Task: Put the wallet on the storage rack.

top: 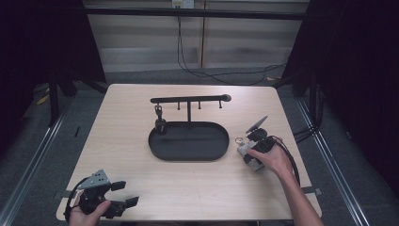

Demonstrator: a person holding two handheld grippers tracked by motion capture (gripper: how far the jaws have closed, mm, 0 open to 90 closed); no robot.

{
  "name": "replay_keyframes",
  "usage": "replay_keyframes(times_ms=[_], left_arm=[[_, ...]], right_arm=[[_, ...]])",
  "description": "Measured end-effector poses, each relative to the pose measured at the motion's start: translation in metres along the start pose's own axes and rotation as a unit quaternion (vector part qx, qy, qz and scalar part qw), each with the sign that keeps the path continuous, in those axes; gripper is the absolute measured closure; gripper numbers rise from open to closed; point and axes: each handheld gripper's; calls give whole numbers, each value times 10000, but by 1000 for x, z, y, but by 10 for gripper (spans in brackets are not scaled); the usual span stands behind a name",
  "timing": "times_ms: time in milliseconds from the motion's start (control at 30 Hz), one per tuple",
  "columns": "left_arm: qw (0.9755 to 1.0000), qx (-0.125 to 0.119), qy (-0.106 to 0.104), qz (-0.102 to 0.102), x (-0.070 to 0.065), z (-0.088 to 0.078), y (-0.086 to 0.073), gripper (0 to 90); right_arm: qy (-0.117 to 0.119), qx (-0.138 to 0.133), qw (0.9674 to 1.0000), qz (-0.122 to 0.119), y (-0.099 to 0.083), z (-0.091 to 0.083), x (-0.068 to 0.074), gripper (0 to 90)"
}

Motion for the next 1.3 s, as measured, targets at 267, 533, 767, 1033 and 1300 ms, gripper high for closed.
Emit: replay_keyframes(times_ms=[267,533,767,1033,1300], left_arm=[[10000,-2,3,-27,2,-1,0,188],[10000,-19,-19,-27,3,-1,0,189],[10000,-11,-41,-45,3,0,1,188],[9998,-6,-138,-129,5,2,1,189],[10000,56,36,65,3,3,3,189]], right_arm=[[-43,121,9999,55,3,-3,1,306],[-11,282,9995,109,6,-7,3,330],[86,286,9994,147,4,-13,-1,332],[162,334,9991,225,5,-25,-3,333],[204,200,9993,231,6,-40,-4,334]])
Point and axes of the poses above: each handheld gripper's, and its own axes: z roughly forward along the jaws, y roughly out of its top, x roughly to its left, and after that the axes turned 5 degrees about x, right-handed
